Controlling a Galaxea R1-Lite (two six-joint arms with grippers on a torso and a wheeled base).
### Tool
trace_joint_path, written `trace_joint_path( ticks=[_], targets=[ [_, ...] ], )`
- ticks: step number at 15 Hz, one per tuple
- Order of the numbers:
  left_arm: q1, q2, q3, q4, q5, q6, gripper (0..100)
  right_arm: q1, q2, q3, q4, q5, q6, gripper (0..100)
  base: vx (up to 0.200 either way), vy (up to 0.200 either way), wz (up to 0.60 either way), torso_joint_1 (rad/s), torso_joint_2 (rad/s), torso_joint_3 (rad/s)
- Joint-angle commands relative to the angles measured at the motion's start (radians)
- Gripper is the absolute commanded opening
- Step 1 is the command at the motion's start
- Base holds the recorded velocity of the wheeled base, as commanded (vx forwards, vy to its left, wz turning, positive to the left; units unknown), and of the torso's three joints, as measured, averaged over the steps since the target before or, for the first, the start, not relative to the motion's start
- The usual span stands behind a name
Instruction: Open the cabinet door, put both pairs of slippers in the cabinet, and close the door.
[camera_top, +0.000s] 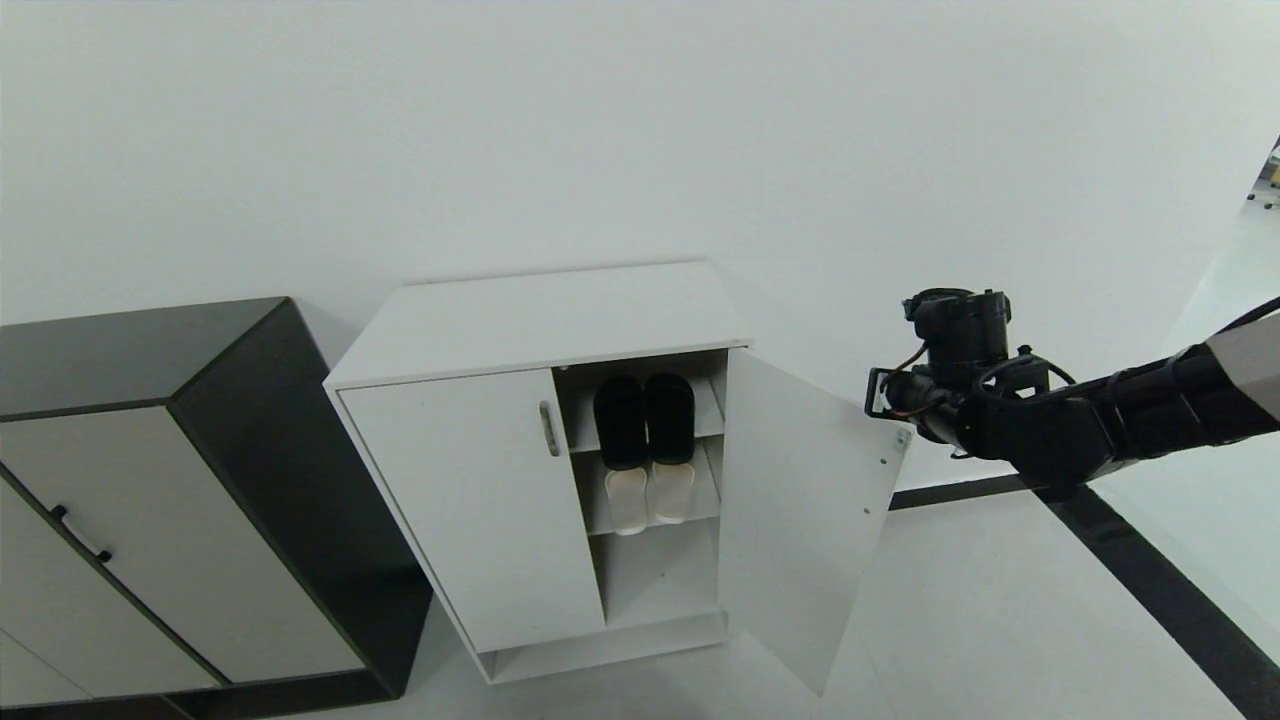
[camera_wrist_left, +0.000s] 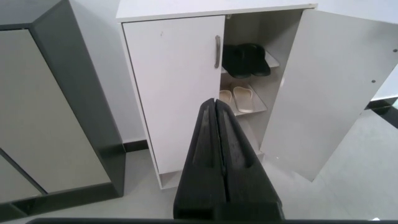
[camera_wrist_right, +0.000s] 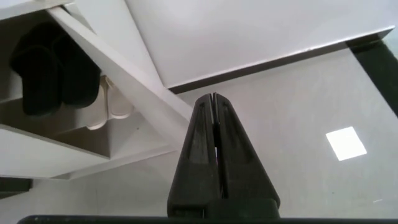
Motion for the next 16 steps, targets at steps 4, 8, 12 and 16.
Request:
trace_joint_path(
  ticks=[4, 8, 12, 16],
  targets=[
    [0.000, 0.000, 0.000, 0.000, 0.000, -0.002, 0, -0.023, 0.084, -0.040, -0.001, 0.005, 0.000, 0, 0.000, 0.000, 0.00, 0.000, 0.00, 0.000],
    [0.000, 0.000, 0.000, 0.000, 0.000, -0.005, 0, -0.026, 0.102, -0.043, 0.001, 0.005, -0.001, 0, 0.000, 0.000, 0.00, 0.000, 0.00, 0.000],
    [-0.001, 0.000, 0.000, 0.000, 0.000, -0.005, 0, -0.012, 0.088, -0.023, 0.002, 0.002, -0.001, 0, 0.000, 0.000, 0.00, 0.000, 0.00, 0.000],
    [0.000, -0.002, 0.000, 0.000, 0.000, -0.005, 0, 0.080, 0.010, 0.059, 0.001, -0.001, -0.001, 0, 0.000, 0.000, 0.00, 0.000, 0.00, 0.000]
  ],
)
